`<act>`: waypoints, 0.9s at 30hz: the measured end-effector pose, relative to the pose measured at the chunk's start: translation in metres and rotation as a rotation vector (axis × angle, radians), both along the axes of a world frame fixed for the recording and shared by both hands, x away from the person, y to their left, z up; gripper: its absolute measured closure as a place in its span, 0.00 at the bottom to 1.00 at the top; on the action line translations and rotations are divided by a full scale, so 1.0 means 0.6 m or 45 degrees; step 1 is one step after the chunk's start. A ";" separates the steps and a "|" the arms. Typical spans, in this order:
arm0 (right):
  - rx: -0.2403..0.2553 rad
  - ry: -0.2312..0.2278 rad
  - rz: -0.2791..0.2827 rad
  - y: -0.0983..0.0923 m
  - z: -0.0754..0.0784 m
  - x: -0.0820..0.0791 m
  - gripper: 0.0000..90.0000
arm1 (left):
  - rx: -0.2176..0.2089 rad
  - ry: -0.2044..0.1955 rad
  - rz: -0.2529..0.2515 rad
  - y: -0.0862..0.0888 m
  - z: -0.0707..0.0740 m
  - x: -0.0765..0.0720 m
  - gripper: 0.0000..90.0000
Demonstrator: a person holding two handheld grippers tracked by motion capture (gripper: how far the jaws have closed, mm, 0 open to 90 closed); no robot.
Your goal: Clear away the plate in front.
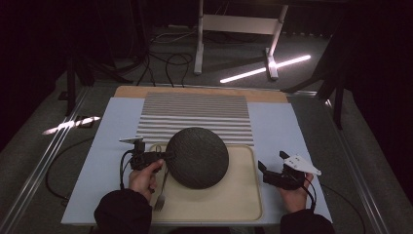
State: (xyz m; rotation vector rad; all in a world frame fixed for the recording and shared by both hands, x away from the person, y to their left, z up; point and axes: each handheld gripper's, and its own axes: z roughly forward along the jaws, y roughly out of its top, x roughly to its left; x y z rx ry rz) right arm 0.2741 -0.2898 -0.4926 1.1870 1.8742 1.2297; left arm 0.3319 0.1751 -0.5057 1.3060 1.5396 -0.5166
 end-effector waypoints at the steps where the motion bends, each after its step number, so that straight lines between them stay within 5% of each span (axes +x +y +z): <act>1: 0.000 0.000 0.000 0.000 0.000 0.000 0.10 | -0.001 -0.001 -0.002 0.000 -0.001 -0.001 0.95; 27: 0.000 0.002 -0.001 0.000 -0.001 0.001 0.10 | 0.024 0.041 -0.034 0.006 -0.019 -0.024 0.95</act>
